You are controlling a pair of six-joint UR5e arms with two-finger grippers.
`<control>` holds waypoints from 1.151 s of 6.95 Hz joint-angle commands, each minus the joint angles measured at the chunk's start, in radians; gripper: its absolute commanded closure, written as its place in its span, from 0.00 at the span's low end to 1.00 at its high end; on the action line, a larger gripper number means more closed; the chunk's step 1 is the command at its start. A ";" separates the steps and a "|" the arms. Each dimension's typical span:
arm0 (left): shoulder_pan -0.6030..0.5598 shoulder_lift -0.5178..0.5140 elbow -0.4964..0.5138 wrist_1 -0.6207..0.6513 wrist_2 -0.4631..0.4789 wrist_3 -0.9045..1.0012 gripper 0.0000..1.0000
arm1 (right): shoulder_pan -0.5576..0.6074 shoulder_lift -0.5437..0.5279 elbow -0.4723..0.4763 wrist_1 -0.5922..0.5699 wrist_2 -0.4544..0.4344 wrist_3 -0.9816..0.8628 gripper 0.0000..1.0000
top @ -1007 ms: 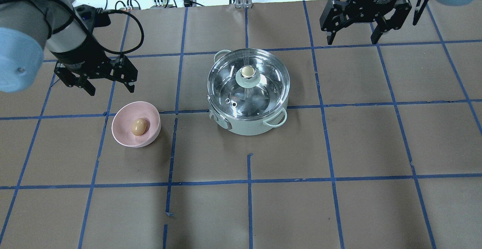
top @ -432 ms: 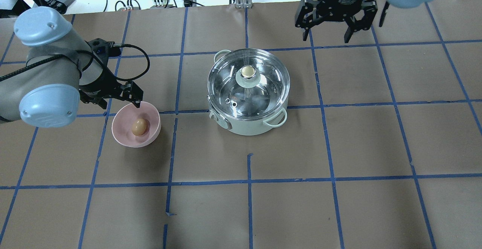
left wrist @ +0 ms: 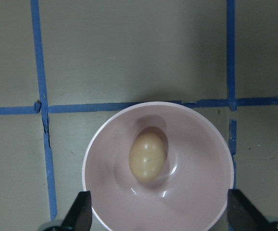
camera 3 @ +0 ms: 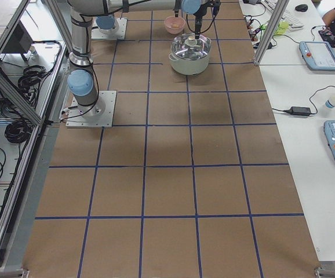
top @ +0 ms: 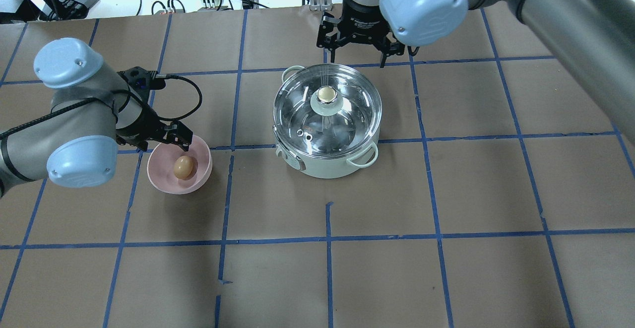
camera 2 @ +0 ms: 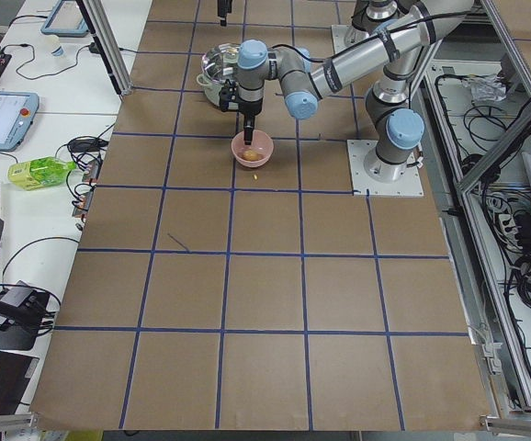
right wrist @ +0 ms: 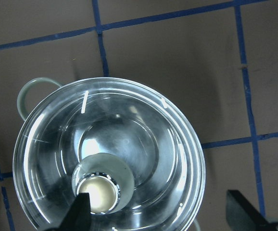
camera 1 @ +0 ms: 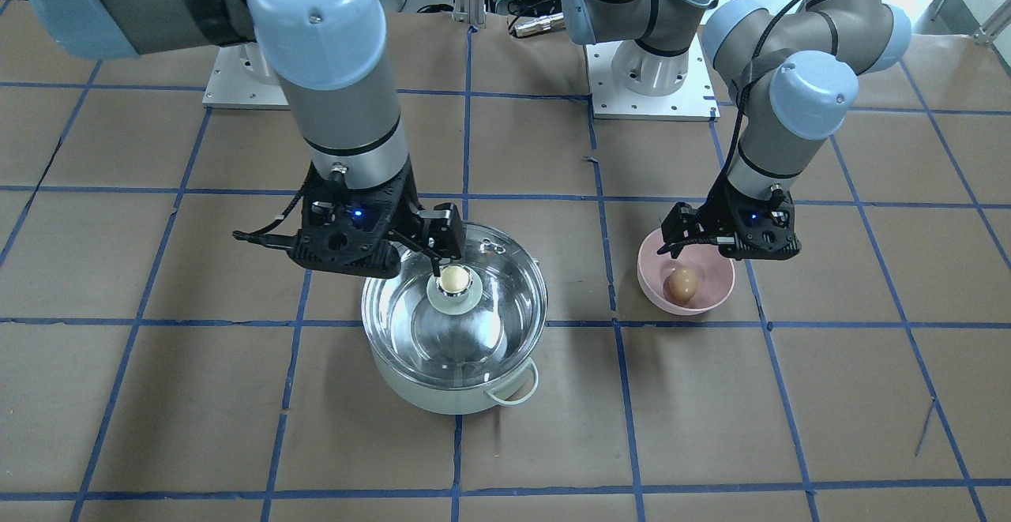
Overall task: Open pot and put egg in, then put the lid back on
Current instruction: 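Grasp the glass lid knob with the right gripper while the left lowers onto the egg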
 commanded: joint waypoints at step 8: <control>0.017 -0.093 -0.075 0.101 -0.026 0.135 0.02 | 0.095 0.076 0.087 -0.172 -0.050 -0.042 0.02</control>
